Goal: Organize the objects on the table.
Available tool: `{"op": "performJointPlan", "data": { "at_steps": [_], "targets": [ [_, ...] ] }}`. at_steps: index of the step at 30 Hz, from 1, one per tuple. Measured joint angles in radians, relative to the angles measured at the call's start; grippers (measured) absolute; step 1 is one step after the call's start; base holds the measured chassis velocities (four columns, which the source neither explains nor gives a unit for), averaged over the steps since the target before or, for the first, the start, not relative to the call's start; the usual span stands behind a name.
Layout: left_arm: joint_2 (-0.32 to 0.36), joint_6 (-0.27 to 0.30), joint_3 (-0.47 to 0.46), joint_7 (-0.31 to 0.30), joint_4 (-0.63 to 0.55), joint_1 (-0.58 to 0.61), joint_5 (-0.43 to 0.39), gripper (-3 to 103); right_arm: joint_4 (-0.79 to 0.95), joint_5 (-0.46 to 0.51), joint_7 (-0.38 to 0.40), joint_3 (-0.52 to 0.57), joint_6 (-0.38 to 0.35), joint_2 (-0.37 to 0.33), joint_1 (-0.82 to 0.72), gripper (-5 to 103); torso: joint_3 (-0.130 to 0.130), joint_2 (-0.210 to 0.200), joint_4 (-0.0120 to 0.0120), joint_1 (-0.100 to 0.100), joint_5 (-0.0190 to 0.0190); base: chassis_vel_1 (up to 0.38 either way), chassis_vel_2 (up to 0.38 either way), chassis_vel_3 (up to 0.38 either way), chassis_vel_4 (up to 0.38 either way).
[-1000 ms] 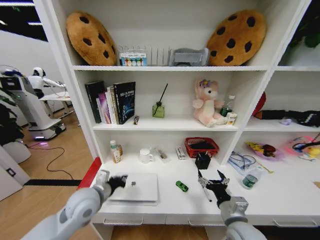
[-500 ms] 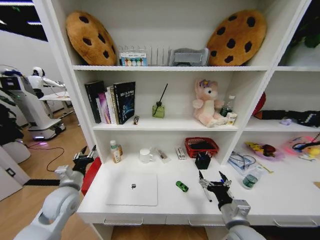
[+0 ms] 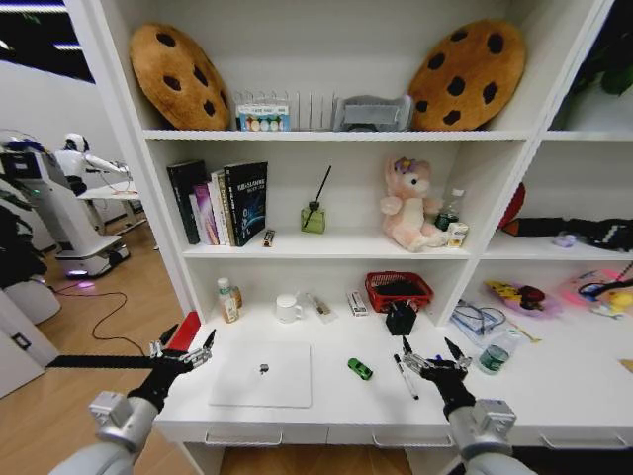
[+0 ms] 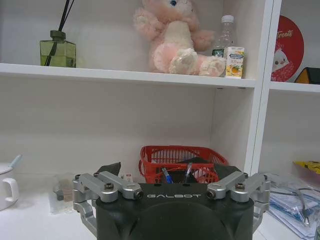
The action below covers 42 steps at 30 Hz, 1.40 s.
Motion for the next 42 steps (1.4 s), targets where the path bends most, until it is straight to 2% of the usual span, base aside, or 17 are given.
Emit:
{"op": "performJointPlan", "data": {
  "at_steps": [11,19,27,39,42],
  "targets": [
    [-0.001,0.015,-0.001,-0.025,-0.001,-0.011,-0.007,100,0.012,-0.005,-0.001,-0.004,-0.005,0.006,-0.004,100,0.0,0.0,0.0003,0.0,0.0001,0.0,0.0,0.0,0.0],
    [0.0,0.017,0.001,-0.028,-0.001,-0.014,-0.008,100,0.035,0.002,-0.004,0.001,-0.051,-0.002,-0.005,100,0.0,0.0,0.0003,0.0,0.0001,0.0,0.0,0.0,0.0],
    [0.001,0.017,0.002,-0.029,-0.001,-0.015,-0.009,100,0.041,0.005,-0.02,0.006,-0.063,-0.005,-0.006,100,0.0,0.0,0.0004,0.0,0.0,-0.013,-0.014,0.014,0.012],
    [0.001,0.019,0.003,-0.03,-0.001,-0.015,-0.01,100,0.047,0.009,-0.026,0.003,-0.055,-0.008,-0.009,100,0.0,0.0,0.0002,0.0,0.0006,-0.158,-0.193,0.177,0.167],
    [0.001,0.019,0.003,-0.03,-0.001,-0.015,-0.01,100,0.043,0.01,-0.026,-0.001,-0.049,-0.011,-0.005,100,0.0,0.0,0.0002,0.0,-0.0006,-0.248,-0.263,0.238,0.229]
  ]
}}
